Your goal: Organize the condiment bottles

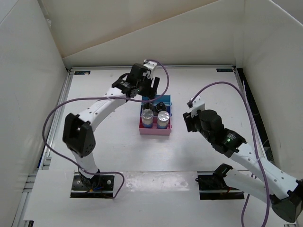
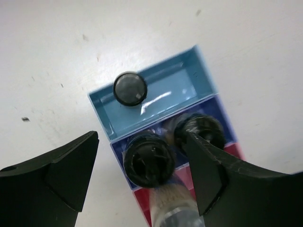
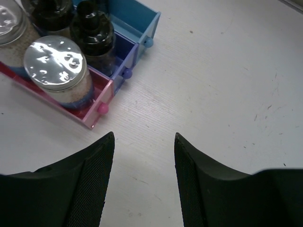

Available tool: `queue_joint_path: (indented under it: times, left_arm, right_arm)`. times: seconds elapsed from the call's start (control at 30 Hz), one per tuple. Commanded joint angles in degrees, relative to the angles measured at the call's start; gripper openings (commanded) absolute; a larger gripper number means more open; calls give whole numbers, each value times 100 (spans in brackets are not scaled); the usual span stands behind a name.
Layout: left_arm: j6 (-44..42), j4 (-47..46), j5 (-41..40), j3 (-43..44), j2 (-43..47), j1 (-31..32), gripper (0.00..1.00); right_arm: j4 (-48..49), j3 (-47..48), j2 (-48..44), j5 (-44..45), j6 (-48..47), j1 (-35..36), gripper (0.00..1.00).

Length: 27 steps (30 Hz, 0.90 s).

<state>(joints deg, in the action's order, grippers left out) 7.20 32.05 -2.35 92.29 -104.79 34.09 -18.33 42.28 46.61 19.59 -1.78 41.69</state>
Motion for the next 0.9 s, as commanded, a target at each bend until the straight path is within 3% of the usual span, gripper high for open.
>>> queue_joint_path:
  times: [0.0,0.23,0.3,0.4,0.43,0.53,0.7,0.8,0.87]
  left_arm:
    - [-175,-358,8,-71,854,142,86]
    - [-448,-34,-774,-624,2304,292,86]
    - [-483,81,-1143,-887,2779,292,91]
    - [-622,293,-2215,-1335,3342,309,100]
    - [-641,354,-2887,-1424,3421,283,100]
    - [-580,731,-3777,-1740,3711,204,100]
    - [-44,1444,-3957,-2091,3799,-94,100]
    - [-96,936,-3589,-2827,4167,-306,100]
    - [-149,619,-3169,-3023,4405,-533,100]
  right_arm:
    - [58,157,-38,658,2,427,57]
    - [-135,333,-91,1344,-59,1173,68]
    - [-180,412,-82,1494,-77,1271,69]
    - [-171,605,-38,1600,-156,1456,69]
    - [-180,641,-12,1600,-182,1569,69]
    - [-154,781,129,1740,-279,1824,69]
    - [-101,904,287,2109,-410,2141,69]
    - [-83,948,235,2215,-463,2045,72]
    - [-101,878,164,2110,-463,1538,73]
